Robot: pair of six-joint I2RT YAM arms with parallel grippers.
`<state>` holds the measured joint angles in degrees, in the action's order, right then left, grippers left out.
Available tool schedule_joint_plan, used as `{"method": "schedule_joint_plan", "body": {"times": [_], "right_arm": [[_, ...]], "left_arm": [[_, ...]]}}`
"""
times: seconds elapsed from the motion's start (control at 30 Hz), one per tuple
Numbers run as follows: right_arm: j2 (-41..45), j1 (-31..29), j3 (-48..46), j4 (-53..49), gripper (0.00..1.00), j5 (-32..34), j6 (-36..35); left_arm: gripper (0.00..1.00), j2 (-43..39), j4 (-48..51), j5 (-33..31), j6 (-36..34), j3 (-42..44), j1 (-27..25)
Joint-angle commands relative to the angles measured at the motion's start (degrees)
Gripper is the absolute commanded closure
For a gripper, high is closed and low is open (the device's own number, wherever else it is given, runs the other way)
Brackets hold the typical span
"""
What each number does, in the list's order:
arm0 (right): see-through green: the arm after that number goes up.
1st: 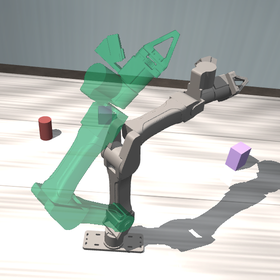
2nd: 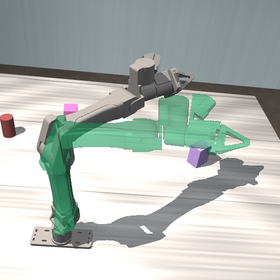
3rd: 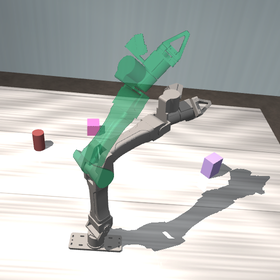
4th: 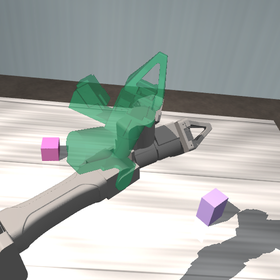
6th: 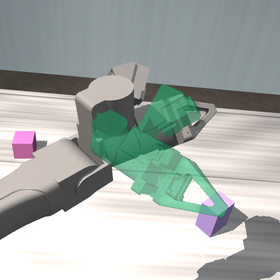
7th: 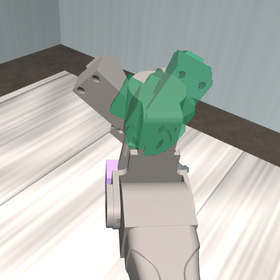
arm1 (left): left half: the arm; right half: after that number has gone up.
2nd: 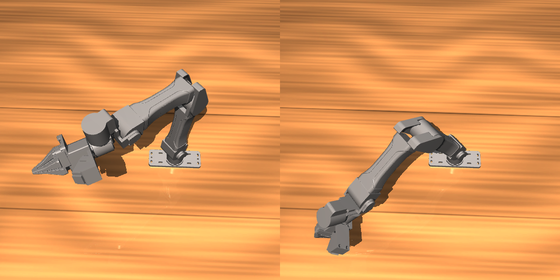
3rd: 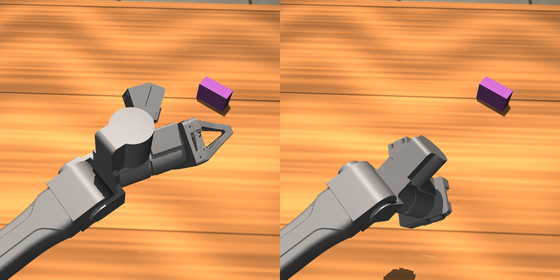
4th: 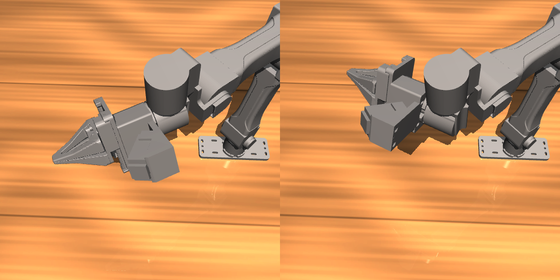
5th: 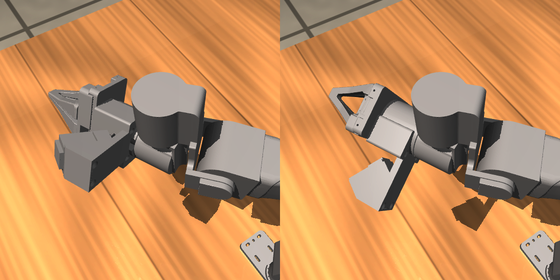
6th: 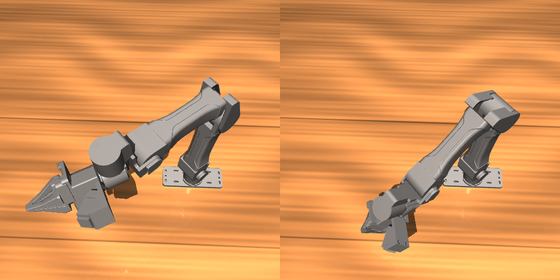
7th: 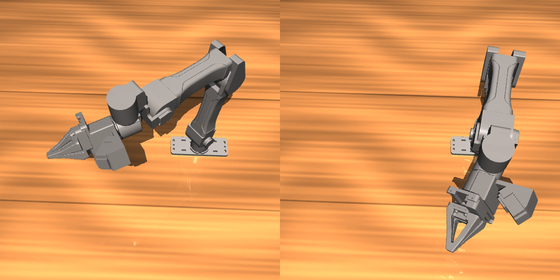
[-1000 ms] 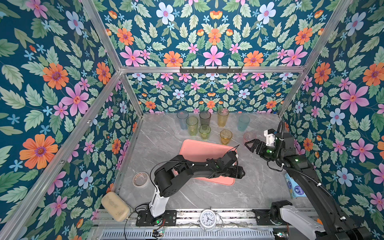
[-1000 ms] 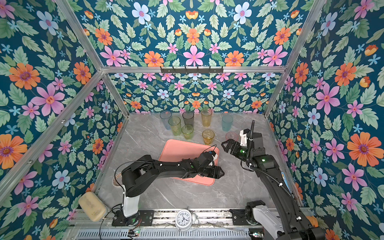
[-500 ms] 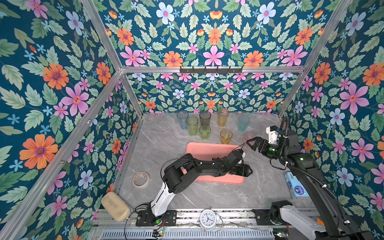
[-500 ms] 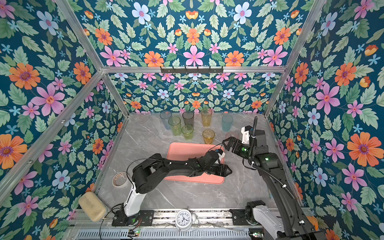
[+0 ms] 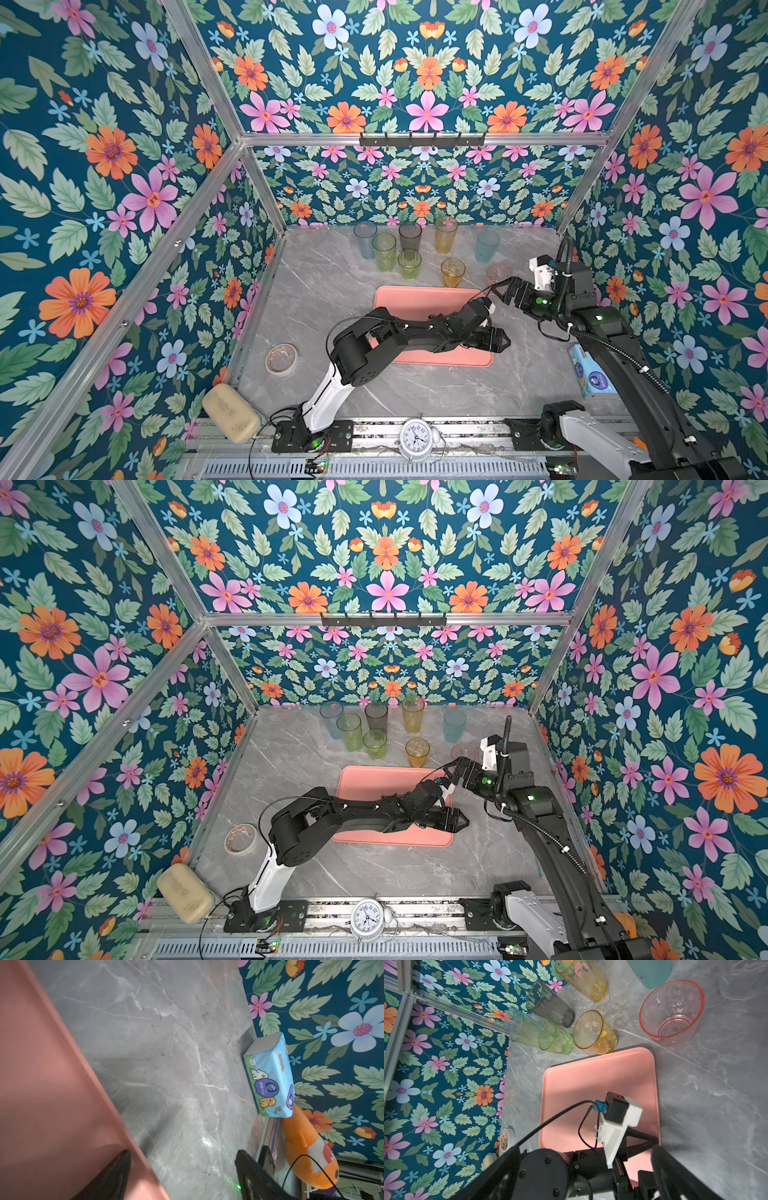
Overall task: Place the glasses into the tray
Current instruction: 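Push the pink tray with the left gripper toward the table center, then reach the left gripper to the clear blue-rimmed glass farthest from the robot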
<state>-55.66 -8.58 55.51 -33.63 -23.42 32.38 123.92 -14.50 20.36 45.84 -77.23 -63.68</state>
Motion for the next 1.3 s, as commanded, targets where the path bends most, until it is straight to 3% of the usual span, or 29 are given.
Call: {"method": "schedule_joint_plan", "body": {"times": [0.0, 0.33, 0.5, 0.73, 0.87, 1.27], "right_arm": [[0.2, -0.1, 0.4, 1.0, 0.01, -1.0, 0.4], [1.1, 0.0, 0.9, 1.6, 0.01, -1.7, -0.4], [2.8, -0.1, -0.9, 7.0, 0.01, -7.4, -1.5], [3.6, -0.1, -3.4, 11.3, 0.01, -10.2, -1.1], [3.1, -0.1, -5.2, 14.4, 0.01, -10.3, -0.3], [-4.2, -3.6, -9.6, 23.6, 0.01, -8.5, 0.4]], "left_arm": [[0.17, 0.5, 5.4, -1.8, -1.1, -0.1, 0.0], [0.16, -7.3, 12.4, -5.4, -7.3, 0.2, 0.2], [0.16, -13.9, 13.8, -8.8, -12.5, 2.5, 1.1], [0.16, -24.6, 18.0, -14.3, -17.7, 5.1, 7.9], [0.16, -28.6, 16.6, -14.0, -17.0, 5.6, 11.7], [0.17, -28.2, 16.3, -20.8, -18.8, -2.0, 19.2]]}}
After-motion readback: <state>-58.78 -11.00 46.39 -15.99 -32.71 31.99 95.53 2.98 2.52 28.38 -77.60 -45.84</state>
